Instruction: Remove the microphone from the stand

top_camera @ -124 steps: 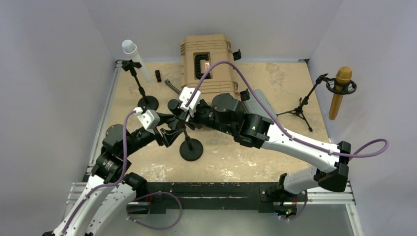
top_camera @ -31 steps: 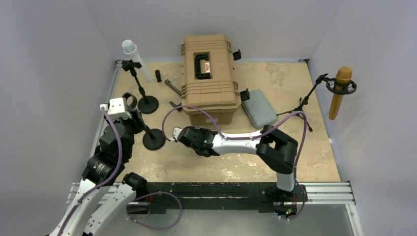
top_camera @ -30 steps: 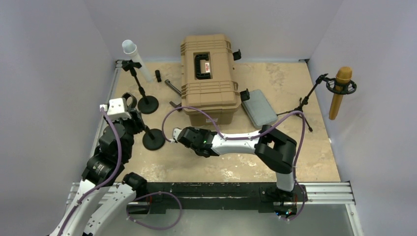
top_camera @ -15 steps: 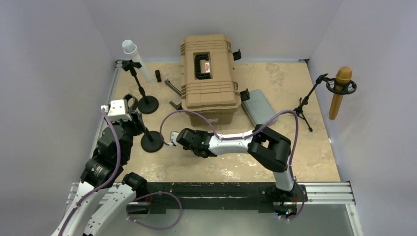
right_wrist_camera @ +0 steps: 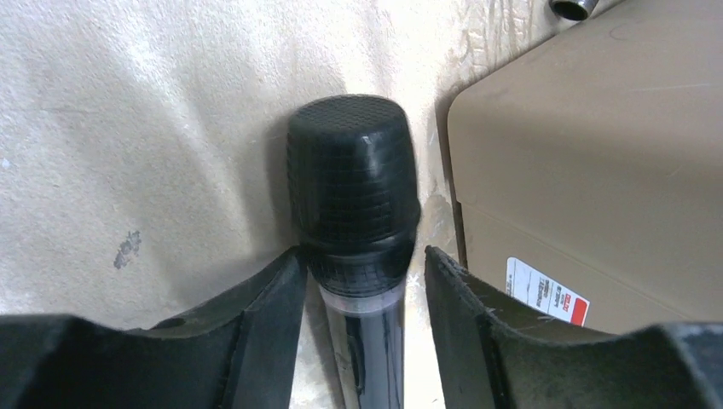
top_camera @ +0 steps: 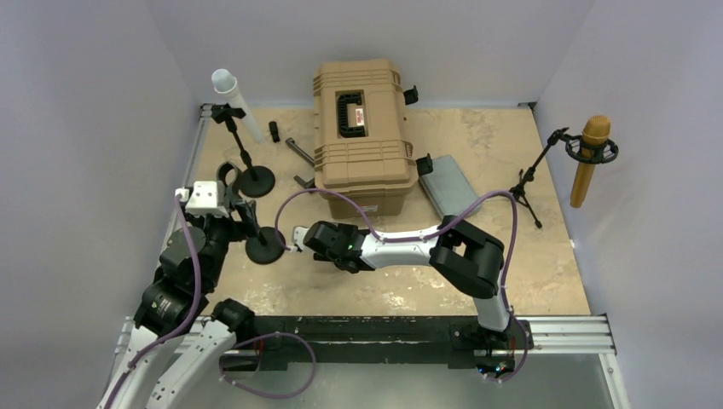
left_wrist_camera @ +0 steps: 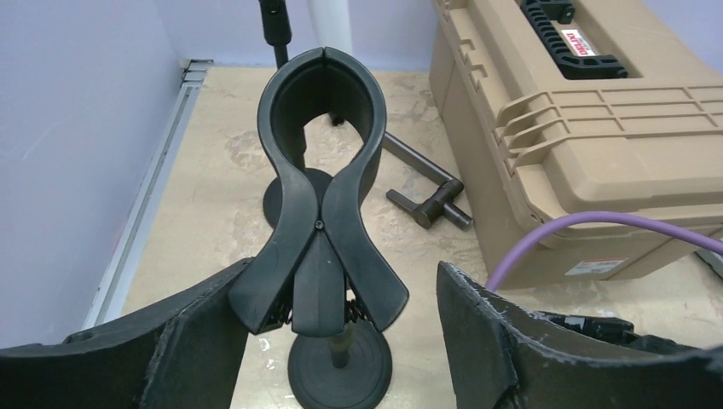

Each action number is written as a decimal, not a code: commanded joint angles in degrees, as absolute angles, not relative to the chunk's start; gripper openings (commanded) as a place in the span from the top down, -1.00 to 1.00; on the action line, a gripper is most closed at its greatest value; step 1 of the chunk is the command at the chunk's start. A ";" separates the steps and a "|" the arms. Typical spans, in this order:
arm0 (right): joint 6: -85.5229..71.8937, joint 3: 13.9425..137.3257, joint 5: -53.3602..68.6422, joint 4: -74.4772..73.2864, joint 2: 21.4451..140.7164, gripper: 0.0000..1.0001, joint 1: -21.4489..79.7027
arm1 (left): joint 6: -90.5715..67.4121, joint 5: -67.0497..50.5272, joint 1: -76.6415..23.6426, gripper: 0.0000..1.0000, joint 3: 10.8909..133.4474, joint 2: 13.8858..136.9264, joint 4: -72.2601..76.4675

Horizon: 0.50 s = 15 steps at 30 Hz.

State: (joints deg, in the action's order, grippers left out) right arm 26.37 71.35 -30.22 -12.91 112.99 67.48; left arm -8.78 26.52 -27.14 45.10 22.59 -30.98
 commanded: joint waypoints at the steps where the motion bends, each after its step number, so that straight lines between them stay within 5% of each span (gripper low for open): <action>1: 25.18 73.39 -30.58 -12.66 111.01 -0.12 67.76 | -7.36 23.84 -26.98 -0.55 44.83 21.35 -29.51; 6: 24.41 73.84 -30.56 -13.69 109.82 -0.42 67.85 | -7.74 23.57 -26.98 -0.66 45.24 20.40 -30.11; 15: 20.12 72.67 -29.57 -12.47 101.44 -0.54 69.13 | -18.45 18.23 -26.98 -0.84 62.53 24.11 -50.54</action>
